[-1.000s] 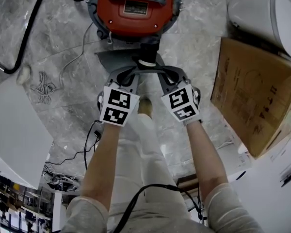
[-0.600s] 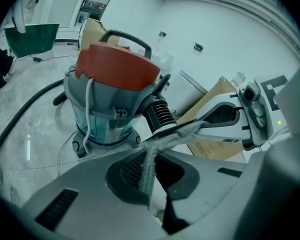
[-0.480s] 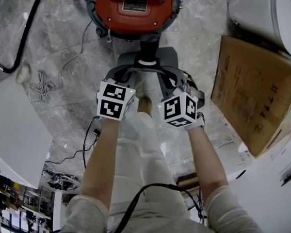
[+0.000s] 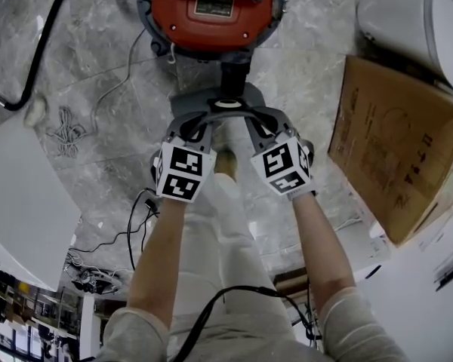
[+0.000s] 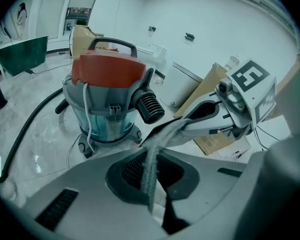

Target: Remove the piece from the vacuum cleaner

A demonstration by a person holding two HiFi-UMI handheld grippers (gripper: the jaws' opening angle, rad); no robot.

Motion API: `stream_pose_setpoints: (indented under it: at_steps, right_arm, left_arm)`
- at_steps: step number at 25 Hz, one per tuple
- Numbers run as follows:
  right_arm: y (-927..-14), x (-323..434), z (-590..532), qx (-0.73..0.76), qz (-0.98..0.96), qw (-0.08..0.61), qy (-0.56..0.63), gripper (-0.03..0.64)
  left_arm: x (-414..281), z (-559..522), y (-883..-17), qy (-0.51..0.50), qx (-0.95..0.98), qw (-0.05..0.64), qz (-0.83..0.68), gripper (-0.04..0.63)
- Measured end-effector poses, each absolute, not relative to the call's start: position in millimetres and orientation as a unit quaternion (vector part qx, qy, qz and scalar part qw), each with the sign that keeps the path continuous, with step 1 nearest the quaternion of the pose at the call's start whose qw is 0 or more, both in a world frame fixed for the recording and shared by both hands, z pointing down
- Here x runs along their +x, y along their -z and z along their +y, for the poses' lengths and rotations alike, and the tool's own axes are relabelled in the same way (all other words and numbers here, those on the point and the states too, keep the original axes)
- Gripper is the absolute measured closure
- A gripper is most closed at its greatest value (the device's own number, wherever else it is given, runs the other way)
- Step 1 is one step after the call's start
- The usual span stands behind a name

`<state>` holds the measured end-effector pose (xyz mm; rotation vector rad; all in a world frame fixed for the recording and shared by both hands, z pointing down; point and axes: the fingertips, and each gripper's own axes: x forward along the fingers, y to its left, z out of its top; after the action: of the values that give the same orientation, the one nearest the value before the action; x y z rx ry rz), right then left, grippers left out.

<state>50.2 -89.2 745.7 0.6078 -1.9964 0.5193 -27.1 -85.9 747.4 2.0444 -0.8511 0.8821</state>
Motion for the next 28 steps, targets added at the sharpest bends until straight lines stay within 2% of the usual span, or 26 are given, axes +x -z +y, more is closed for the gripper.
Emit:
stream_pose_setpoints:
  at_steps: [28]
  right_arm:
    - [-603,64,-42,0.280,-0.847,0.408,-0.195,0.591]
  left_arm:
    - [-12,-51,-607,-0.275,0.833,0.297,-0.378,0.561]
